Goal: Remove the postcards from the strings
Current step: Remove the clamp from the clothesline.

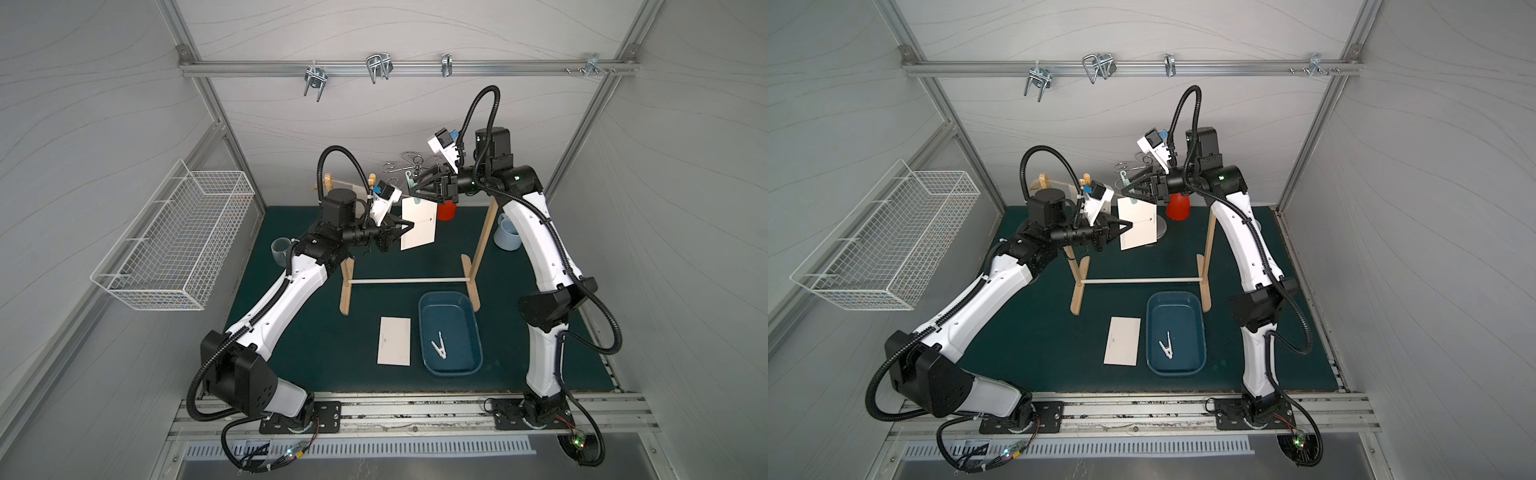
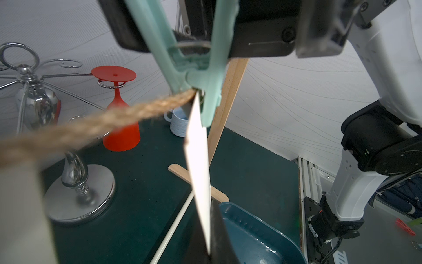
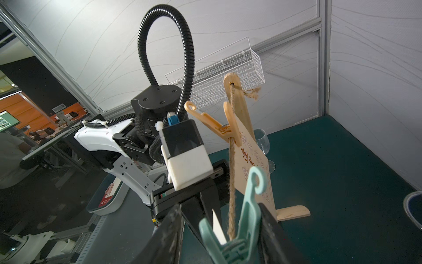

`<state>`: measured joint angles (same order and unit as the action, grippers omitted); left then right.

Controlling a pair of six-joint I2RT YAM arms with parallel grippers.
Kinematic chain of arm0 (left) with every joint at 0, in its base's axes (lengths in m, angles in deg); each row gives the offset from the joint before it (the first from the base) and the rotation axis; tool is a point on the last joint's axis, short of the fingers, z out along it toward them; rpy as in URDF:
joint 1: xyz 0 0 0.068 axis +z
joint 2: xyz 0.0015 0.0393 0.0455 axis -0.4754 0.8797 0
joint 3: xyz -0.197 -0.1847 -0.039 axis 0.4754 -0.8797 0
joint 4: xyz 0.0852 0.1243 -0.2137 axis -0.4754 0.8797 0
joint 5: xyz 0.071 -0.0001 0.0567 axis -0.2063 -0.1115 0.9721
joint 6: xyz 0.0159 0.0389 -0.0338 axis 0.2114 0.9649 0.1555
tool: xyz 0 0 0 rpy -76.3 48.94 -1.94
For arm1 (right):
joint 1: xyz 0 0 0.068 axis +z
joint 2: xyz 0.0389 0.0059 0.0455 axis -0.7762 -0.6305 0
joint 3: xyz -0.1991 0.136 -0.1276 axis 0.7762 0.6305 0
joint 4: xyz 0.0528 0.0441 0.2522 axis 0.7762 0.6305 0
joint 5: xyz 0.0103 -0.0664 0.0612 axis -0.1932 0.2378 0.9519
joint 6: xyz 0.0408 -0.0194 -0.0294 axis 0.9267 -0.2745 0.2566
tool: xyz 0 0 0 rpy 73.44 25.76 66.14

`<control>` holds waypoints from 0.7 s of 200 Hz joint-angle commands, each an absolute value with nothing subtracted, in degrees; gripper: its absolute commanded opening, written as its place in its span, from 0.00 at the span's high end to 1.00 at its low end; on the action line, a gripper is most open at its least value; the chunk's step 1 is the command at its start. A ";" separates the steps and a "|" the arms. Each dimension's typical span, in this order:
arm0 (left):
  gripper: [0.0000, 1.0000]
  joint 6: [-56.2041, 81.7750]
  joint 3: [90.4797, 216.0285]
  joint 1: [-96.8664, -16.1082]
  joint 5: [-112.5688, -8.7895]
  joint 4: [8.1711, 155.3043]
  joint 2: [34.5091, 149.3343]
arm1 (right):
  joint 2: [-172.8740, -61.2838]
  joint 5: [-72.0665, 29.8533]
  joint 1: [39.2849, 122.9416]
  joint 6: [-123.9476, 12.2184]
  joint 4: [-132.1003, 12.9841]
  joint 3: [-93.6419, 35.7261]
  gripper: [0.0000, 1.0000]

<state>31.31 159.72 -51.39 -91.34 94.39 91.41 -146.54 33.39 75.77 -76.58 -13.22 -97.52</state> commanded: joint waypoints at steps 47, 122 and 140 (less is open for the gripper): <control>0.99 31.69 162.46 -51.24 -92.88 93.75 91.54 | -145.12 37.59 74.66 -74.53 -15.99 -95.83 0.54; 1.00 31.85 162.60 -51.24 -92.83 94.01 91.59 | -145.11 38.26 74.64 -74.17 -16.38 -95.69 0.65; 1.00 31.90 162.60 -51.24 -92.84 94.01 91.55 | -145.03 38.14 74.64 -74.14 -16.40 -95.51 0.68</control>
<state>31.33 159.83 -51.39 -91.56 94.85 91.43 -146.52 35.69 75.16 -73.78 -16.43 -96.01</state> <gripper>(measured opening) 0.047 0.339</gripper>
